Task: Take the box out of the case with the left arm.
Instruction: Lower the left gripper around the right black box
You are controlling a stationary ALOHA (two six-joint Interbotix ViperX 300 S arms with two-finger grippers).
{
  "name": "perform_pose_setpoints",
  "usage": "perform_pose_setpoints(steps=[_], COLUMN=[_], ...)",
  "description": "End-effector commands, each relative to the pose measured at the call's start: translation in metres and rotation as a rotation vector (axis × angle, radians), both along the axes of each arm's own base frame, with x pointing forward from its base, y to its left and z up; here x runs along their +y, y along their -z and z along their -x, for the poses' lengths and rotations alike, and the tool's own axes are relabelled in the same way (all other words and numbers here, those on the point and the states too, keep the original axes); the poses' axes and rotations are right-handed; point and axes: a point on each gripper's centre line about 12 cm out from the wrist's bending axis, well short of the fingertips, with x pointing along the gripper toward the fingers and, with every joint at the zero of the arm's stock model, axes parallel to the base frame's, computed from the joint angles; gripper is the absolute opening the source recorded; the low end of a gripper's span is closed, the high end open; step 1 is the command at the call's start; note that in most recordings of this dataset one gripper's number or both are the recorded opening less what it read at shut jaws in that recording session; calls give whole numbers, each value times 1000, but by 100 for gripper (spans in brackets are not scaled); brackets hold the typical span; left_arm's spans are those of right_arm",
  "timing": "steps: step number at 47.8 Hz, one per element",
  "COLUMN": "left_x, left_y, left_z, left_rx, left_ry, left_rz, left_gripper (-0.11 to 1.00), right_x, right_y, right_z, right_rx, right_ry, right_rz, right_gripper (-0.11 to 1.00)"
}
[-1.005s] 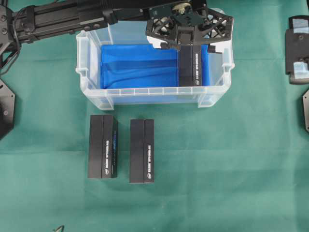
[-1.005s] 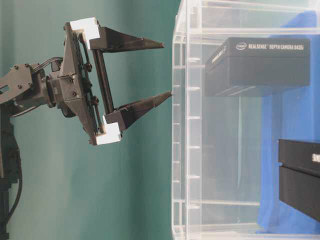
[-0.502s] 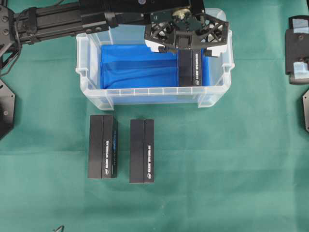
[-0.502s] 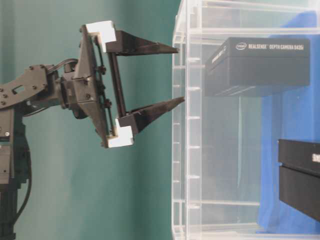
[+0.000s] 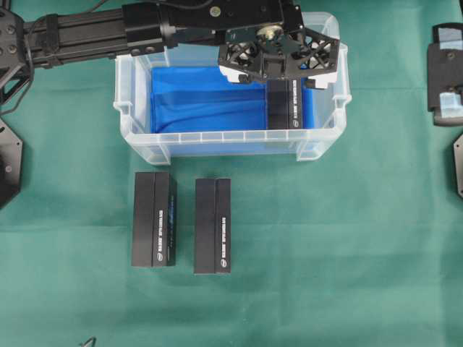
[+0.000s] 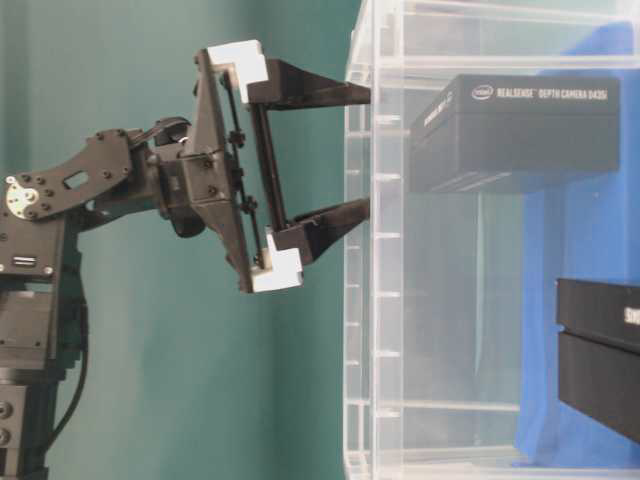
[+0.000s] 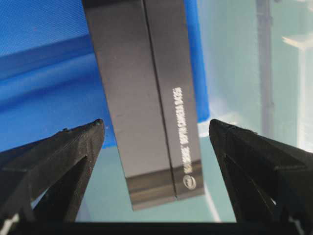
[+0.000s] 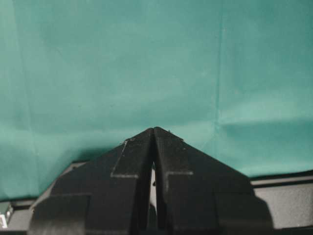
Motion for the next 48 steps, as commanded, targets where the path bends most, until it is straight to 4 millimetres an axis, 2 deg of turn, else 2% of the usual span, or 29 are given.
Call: perform_pose_setpoints(steps=[1, 48], left_x=[2, 6], left_y=[-14, 18], left_z=[2, -2], left_rx=[-37, -47], left_ry=[-2, -15], left_rz=[-12, -10], left_gripper=[87, 87], right_x=[0, 0], right_y=[-4, -4], right_z=[-1, 0], right_rx=[-16, -12], right_ry=[1, -4], right_rz=[3, 2], right_gripper=[3, 3])
